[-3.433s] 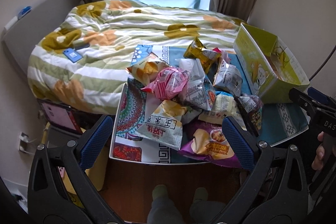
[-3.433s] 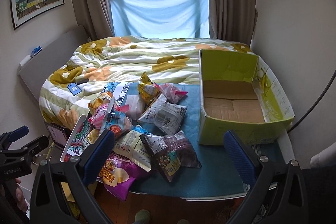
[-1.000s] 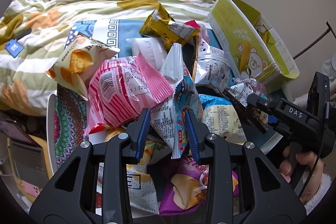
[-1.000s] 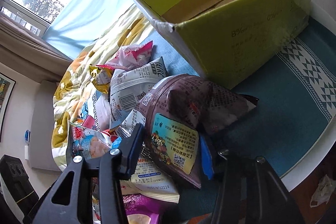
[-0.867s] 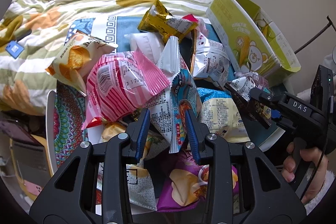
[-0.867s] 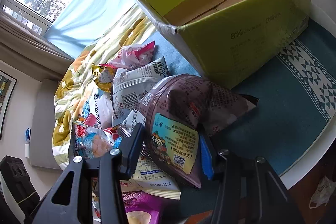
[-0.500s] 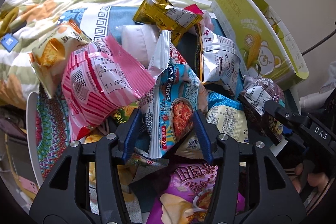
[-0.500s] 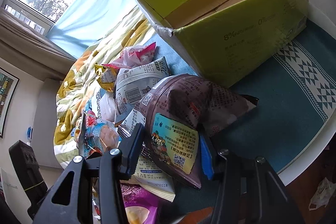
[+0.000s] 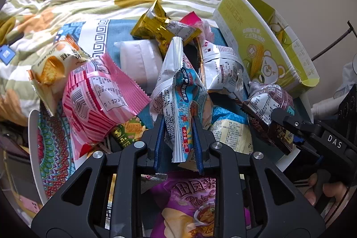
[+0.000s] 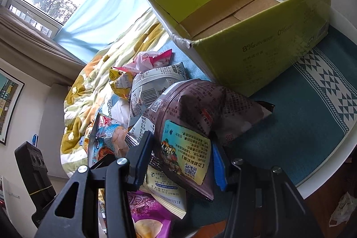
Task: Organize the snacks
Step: 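Carry both bags into the yellow box and open both grippers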
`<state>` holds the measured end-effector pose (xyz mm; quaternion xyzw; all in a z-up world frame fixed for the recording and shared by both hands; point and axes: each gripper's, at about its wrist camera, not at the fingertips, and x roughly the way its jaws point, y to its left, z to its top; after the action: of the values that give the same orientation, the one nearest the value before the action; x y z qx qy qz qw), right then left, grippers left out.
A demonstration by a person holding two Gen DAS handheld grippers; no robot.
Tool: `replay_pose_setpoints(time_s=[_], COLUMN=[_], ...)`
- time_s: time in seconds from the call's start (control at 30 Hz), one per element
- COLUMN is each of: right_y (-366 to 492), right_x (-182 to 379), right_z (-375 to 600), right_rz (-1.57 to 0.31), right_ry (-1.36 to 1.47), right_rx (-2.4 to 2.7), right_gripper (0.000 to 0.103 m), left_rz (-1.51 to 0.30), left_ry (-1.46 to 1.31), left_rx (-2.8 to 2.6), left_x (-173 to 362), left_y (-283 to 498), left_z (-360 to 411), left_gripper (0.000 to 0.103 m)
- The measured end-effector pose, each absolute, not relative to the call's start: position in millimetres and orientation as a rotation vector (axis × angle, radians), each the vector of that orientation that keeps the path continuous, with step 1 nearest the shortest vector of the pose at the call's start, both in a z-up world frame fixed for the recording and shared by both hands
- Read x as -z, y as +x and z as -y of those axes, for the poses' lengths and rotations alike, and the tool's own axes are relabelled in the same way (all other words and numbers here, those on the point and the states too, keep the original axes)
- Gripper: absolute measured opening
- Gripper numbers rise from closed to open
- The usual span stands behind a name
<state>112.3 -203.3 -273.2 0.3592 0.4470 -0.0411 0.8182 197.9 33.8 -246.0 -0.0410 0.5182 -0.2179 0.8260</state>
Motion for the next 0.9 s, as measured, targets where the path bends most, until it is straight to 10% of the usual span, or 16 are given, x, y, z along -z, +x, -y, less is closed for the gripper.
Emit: replay_pose_setpoints(time_s=[0.9], right_y=[105.8], right_x=[156.8], right_z=[227.2], right_rz=[-0.788], right_ry=[0.534], right_rx=[-0.186], right_gripper=[0.045], left_rz=[-0.791], left_ry=[-0.136], left_rx=[0.356], left_x=[81.5], left_y=[150.2], left_z=[1.4], left_gripper=[0.020])
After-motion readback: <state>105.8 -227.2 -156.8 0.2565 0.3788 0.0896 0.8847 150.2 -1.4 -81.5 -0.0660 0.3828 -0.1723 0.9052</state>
